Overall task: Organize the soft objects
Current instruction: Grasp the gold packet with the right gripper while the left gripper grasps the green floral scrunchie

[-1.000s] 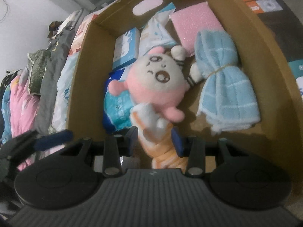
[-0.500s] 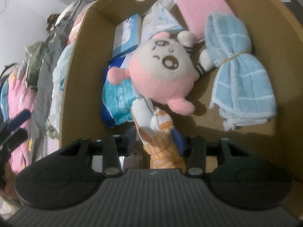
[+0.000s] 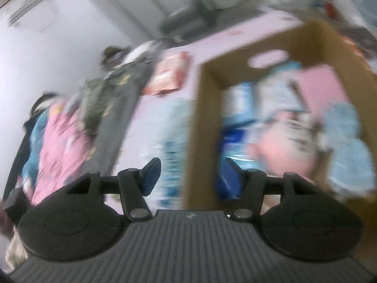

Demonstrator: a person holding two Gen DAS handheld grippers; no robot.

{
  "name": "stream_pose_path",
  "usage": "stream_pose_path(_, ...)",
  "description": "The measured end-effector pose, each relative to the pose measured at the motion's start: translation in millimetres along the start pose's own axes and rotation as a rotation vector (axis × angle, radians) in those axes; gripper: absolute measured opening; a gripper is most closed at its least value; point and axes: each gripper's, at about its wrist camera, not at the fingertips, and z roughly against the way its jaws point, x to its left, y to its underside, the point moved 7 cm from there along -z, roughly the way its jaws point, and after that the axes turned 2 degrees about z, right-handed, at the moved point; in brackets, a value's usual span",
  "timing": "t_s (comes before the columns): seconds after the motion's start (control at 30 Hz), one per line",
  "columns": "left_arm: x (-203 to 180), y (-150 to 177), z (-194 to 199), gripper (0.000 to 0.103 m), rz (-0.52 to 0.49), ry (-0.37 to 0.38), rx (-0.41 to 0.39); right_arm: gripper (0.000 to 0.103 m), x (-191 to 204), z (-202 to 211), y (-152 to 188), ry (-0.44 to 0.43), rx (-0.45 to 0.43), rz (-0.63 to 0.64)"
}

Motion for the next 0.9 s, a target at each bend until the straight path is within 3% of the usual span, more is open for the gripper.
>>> stream_pose_path(0.13,26.4,19.0,-3.8,0.075,0.044,-0.043,0.033,0.064,60.5,-42.8,0.7,-0.079,0.071,0.143)
stream_pose_path(0.47,90.6,39.9,-14.1,0.07,0.11,-0.234,0.05,0.079,170.0,-149.1,17.6,-0.116,0.284,0.517)
stream_pose_path(0.6,116.0,41.6,-30.4,0.067,0.182,-0.207,0.094,0.085,195.5,-189.3,40.9,-0.1,0.396,0.706)
stream_pose_path(0.7,132.0,43.9,-50.1,0.057,0.253,-0.175,0.154,0.089,207.9,-211.6,65.8,-0.08,0.47,0.852)
stream_pose_path(0.9,140.7,48.6,-73.5,0.043,0.276,-0.144,0.209,0.095,222.2,-251.5,99.3,-0.05,0.549,1.081)
